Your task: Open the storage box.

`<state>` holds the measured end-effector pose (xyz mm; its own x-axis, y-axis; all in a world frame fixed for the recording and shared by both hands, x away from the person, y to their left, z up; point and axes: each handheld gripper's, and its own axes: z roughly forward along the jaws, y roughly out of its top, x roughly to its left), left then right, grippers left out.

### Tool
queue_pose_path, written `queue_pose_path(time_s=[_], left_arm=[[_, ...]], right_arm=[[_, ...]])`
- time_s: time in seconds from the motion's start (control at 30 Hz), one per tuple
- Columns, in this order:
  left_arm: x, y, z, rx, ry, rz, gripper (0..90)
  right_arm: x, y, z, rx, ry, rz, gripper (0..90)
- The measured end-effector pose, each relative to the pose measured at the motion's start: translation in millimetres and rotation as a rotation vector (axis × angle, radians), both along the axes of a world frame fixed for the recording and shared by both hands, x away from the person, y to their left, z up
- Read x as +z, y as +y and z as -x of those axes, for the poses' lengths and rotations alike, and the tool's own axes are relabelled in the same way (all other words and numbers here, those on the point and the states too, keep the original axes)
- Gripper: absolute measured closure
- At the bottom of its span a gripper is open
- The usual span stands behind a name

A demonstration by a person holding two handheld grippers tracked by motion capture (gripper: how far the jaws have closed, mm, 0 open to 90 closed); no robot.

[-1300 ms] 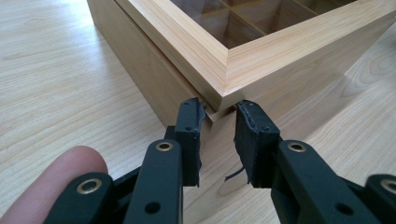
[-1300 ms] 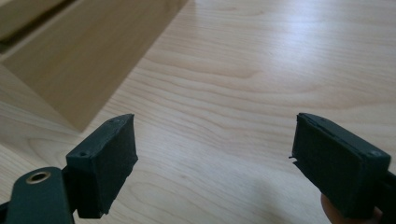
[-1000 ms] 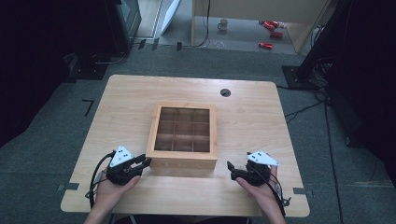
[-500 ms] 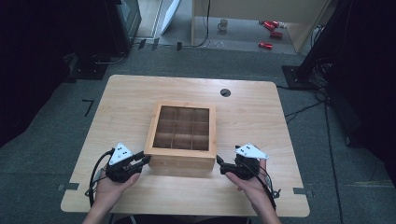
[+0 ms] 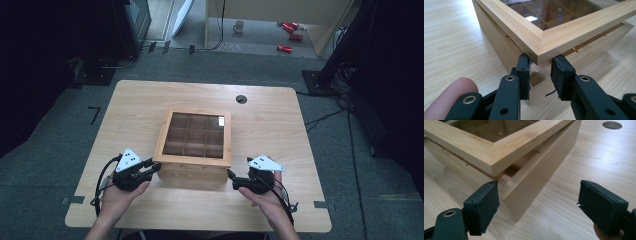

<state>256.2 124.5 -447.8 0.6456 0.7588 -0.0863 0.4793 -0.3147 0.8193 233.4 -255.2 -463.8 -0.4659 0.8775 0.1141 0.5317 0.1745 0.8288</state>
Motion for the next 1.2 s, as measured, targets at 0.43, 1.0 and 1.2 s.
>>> queue_pose_path(time_s=[0.43, 1.0, 1.2], left_arm=[[3.8, 2.3, -0.8, 0.003, -0.012, 0.038, 67.6], [-44.7, 59.8, 13.5, 0.201, 0.110, -0.064, 28.3], [-60.5, 78.4, 15.4, 0.274, 0.151, -0.118, 25.6]], right_arm=[[3.6, 13.4, -11.1, 0.025, -0.077, -0.008, 18.0], [46.1, 10.6, -29.4, 0.043, -0.189, -0.020, 18.1], [58.0, 9.5, -39.2, 0.038, -0.211, -0.042, 18.0]])
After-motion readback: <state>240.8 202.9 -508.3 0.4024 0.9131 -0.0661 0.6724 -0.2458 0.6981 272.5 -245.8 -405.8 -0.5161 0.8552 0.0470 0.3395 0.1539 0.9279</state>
